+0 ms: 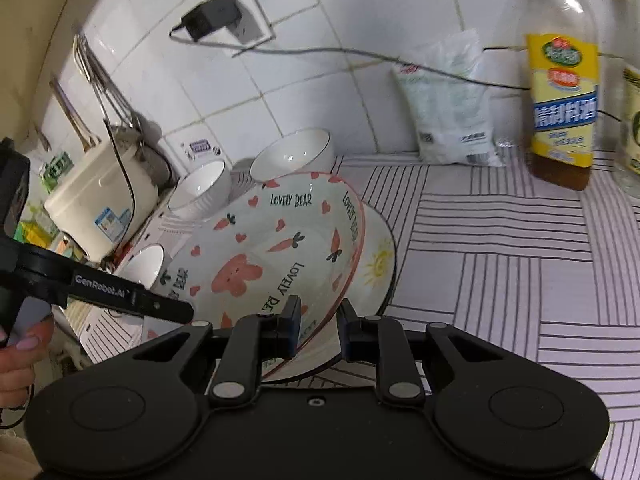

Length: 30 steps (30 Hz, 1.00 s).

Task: Organize plates and bowls
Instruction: 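Carry the pink bunny plate with both grippers onto the white plate, then open both grippers and withdraw from the stacked plates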

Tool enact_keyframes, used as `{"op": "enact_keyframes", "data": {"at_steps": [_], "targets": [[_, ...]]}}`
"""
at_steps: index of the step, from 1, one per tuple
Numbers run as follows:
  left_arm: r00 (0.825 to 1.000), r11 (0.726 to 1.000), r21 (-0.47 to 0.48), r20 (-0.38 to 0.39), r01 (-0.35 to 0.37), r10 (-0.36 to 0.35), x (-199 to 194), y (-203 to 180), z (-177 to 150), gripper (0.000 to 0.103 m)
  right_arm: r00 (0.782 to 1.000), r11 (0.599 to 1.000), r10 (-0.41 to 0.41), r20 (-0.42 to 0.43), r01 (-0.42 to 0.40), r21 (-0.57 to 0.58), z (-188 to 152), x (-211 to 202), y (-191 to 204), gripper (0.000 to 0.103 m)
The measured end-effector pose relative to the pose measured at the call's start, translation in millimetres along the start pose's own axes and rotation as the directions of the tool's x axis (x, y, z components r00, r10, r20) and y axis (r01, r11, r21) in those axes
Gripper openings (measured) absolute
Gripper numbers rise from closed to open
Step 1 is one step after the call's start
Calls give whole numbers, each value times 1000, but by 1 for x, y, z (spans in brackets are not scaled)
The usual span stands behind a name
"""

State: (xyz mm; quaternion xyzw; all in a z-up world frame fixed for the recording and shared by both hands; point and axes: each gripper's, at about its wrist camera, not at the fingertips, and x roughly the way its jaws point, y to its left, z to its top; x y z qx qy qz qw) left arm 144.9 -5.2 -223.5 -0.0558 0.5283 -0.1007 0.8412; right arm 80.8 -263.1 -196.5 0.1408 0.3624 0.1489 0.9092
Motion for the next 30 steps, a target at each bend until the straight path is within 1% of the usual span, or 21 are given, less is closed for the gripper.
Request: {"op": "enact_keyframes", "data": {"at_steps": [4, 9, 14, 18, 20, 23, 25, 28, 30], "targets": [[999, 1000, -27, -32, 8, -9, 9, 5, -1, 29, 999, 1000, -5, -38, 5, -7, 4, 12, 1, 24], [999, 1000, -25, -47, -2, 1, 14, 2, 3, 30, 998, 999, -30, -58, 28, -23, 11, 18, 4, 24], [998, 1000, -10, -68, -18, 17, 20, -5, 11, 30, 990, 993, -105, -99, 98, -72, 15, 28, 10, 24], [997, 1000, -19, -76, -19, 18, 24, -5, 14, 31, 985, 988, -139, -101, 131, -78, 17, 31, 11, 24], [996, 999, -27, -85, -20, 18, 25, -4, 17, 31, 982, 982, -162, -98, 151, -111, 18, 32, 15, 25], [995, 999, -25, -98, -37, 34, 29, -7, 21, 31, 970, 964, -219, -110, 197, -181, 20, 36, 26, 30], [994, 999, -28, -100, -47, 44, 31, -9, 22, 31, 960, 947, -262, -103, 235, -220, 20, 40, 34, 34], [993, 998, -35, -111, -49, 45, 32, -9, 25, 31, 953, 942, -287, -97, 263, -209, 20, 43, 36, 35], [992, 998, -35, -113, -51, 47, 33, -10, 26, 31, 948, 938, -303, -96, 278, -206, 21, 44, 39, 38]]}}
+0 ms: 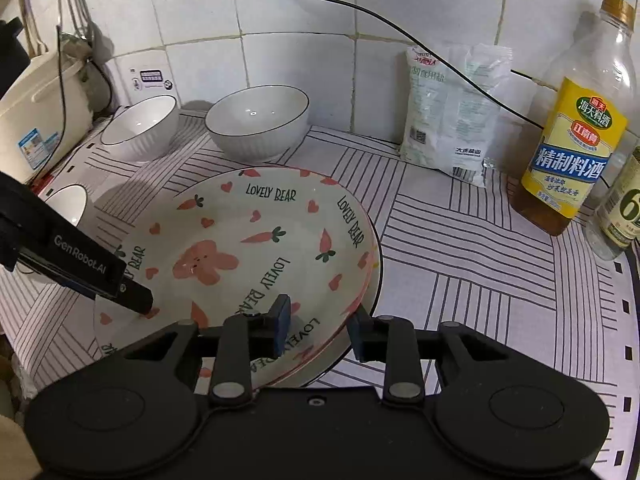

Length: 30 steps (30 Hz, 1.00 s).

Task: Organize plates and bowls
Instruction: 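Open both grippers and withdraw from the stacked plates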

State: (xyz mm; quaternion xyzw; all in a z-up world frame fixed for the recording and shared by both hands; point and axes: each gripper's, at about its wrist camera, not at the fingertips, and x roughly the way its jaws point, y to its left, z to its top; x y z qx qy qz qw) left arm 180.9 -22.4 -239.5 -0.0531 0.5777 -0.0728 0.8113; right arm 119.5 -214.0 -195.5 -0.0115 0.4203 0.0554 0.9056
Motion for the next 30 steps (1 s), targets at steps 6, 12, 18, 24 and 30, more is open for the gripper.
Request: {"op": "enact_keyframes", "data": {"at_steps": [6, 12, 18, 24, 30], "targets": [[1000, 1000, 16, 1, -13, 13, 1, -2, -1, 31, 994, 994, -107, 6, 107, -5, -3, 0, 18, 42], [999, 998, 45, 9, -46, 46, 3, -8, -3, 31, 972, 972, -233, 19, 234, -29, -7, 2, 37, 43], [998, 995, 78, 28, -62, 60, 1, -13, -4, 29, 967, 967, -254, 21, 254, -5, -13, 6, 33, 40], [999, 994, 99, 27, -47, 45, -15, -10, -10, 29, 984, 982, -176, 31, 173, 78, -8, -7, 22, 39], [997, 988, 150, 72, -32, 21, -51, -13, -22, 34, 992, 985, -97, 80, 85, 148, 2, -45, 15, 40]]}}
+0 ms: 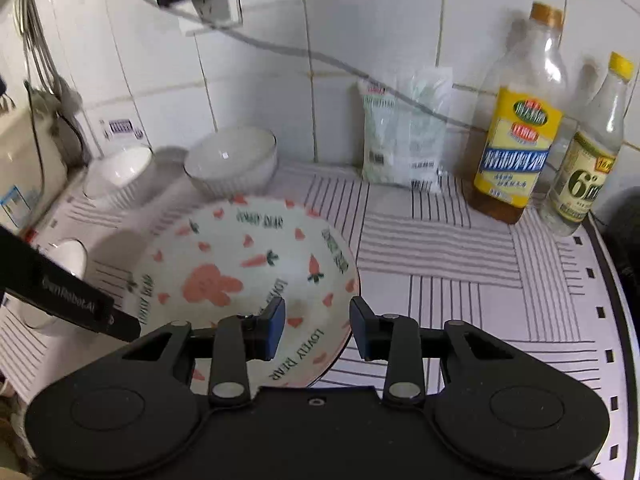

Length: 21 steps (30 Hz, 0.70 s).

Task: Organize plates and bowls
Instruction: 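Open both grippers and withdraw from the stacked plates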

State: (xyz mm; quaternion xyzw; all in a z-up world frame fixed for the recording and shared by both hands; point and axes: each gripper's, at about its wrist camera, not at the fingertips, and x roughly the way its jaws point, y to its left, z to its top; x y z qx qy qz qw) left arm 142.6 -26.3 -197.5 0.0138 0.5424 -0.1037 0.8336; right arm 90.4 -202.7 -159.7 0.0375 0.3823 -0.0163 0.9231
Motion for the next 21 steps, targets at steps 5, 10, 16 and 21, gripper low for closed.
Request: {"op": "enact_keyframes", "data": {"at_steps": [5, 10, 16, 21], "targets": [[999, 997, 68, 28, 33, -35, -30, 7, -8, 36, 993, 995, 94, 69, -95, 16, 4, -36, 5, 42], [998, 992, 123, 44, 36, -42, -51, 24, -19, 42, 979, 989, 144, 141, -149, 22, 6, -70, 21, 49], [997, 983, 181, 70, 22, -35, -67, 59, -27, 45, 971, 986, 158, 179, -164, 18, 5, -102, 51, 58], [995, 977, 213, 95, 10, -31, -82, 92, -37, 50, 970, 988, 155, 187, -154, -23, 4, -118, 79, 65]]}}
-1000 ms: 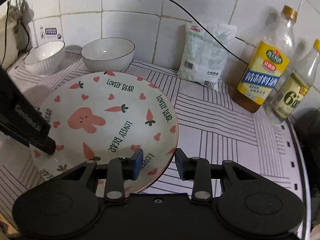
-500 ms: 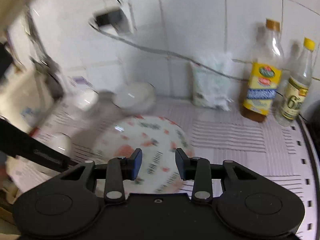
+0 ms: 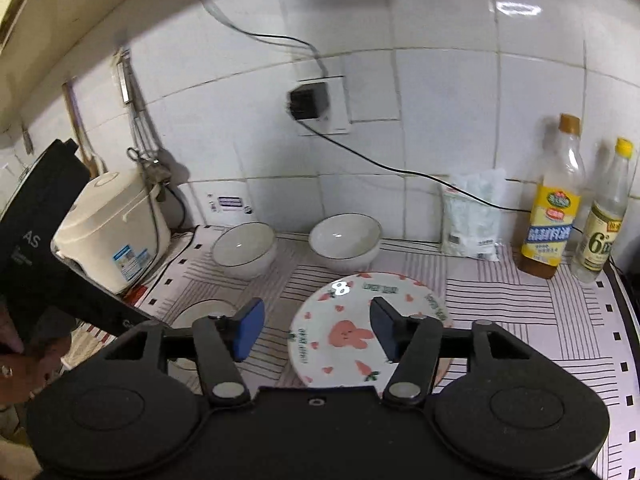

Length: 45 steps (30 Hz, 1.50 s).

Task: Organize plates and bowls
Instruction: 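Open both grippers and withdraw from the stacked plates, then move both grippers to a white ribbed bowl and grasp its rim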

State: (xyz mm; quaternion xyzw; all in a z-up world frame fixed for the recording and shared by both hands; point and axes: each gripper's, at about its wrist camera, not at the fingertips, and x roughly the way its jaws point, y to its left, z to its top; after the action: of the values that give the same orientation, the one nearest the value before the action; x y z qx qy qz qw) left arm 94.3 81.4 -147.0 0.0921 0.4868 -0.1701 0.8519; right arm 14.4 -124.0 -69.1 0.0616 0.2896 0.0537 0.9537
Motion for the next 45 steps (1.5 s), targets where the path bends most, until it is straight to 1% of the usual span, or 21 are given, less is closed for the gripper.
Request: {"op": "enact_keyframes", "data": {"at_steps": [4, 6, 8, 9, 10, 12, 14, 17, 19, 21, 23, 26, 27, 32, 34, 35, 36, 38, 42, 44, 45], "targets": [[1000, 1000, 7, 6, -22, 22, -5, 26, -14, 51, 1000, 998, -21, 12, 22, -59, -3, -4, 27, 70], [1000, 1000, -4, 10, -23, 23, -7, 42, -20, 52, 999, 998, -26, 24, 27, -63, -7, -6, 38, 72], [1000, 1000, -14, 19, -20, 20, -8, 58, -25, 55, 999, 998, -29, 36, 31, -54, -11, -7, 50, 75], [999, 1000, -18, 27, -21, 21, -8, 65, -28, 58, 999, 998, -30, 41, 32, -56, -14, -8, 56, 77], [999, 999, -20, 34, -25, 26, -8, 72, -29, 61, 998, 998, -31, 47, 34, -61, -16, -8, 60, 85], [998, 999, -3, 38, -45, 45, -8, 83, -31, 62, 997, 996, -34, 66, 39, -85, -21, -8, 73, 90], [998, 999, 8, 45, -52, 52, -8, 93, -31, 66, 998, 993, -36, 57, 43, -113, -23, -5, 84, 90], [998, 999, 13, 53, -38, 37, -5, 107, -29, 74, 999, 992, -23, 33, 27, -121, -25, 5, 93, 90], [997, 999, 20, 60, -40, 38, -1, 112, -28, 81, 1000, 991, -16, 13, 17, -132, -27, 16, 97, 90], [997, 999, 24, 67, -35, 33, 6, 116, -26, 88, 1000, 984, -24, 3, 24, -179, -28, 29, 104, 90], [998, 1000, 22, 62, -17, 15, 15, 122, -23, 88, 1000, 973, -3, -2, 3, -230, -31, 41, 110, 90], [999, 999, 32, 50, -17, 16, 25, 124, -20, 88, 1000, 971, 15, 17, -11, -237, -35, 60, 112, 90], [999, 999, 37, 49, -21, 20, 28, 125, -19, 88, 999, 974, 20, 29, -13, -226, -37, 67, 112, 90], [999, 999, 33, 51, -11, 10, 49, 129, -13, 88, 999, 988, 43, 13, -41, -148, -48, 105, 107, 90], [999, 1000, 20, 54, 0, -1, 60, 132, -11, 88, 1000, 994, 14, -23, -17, -110, -53, 121, 105, 89], [999, 1000, 11, 53, 12, -13, 66, 134, -9, 88, 998, 998, 5, -68, -9, -64, -53, 129, 103, 87], [998, 1000, 0, 51, 25, -25, 71, 136, -7, 88, 995, 1000, 20, -95, -20, 2, -51, 132, 100, 85], [998, 998, -34, 35, 48, -47, 83, 141, -4, 87, 993, 993, 66, -99, -56, 102, -50, 136, 97, 85], [996, 989, -116, -4, 88, -89, 107, 150, 2, 84, 990, 989, 68, -122, -50, 140, -55, 155, 96, 85], [994, 986, -132, -20, 100, -103, 115, 153, 5, 76, 986, 978, 81, -147, -51, 200, -60, 169, 92, 85], [994, 987, -126, -26, 104, -108, 117, 152, 6, 68, 984, 973, 82, -157, -45, 225, -63, 174, 90, 82]]}}
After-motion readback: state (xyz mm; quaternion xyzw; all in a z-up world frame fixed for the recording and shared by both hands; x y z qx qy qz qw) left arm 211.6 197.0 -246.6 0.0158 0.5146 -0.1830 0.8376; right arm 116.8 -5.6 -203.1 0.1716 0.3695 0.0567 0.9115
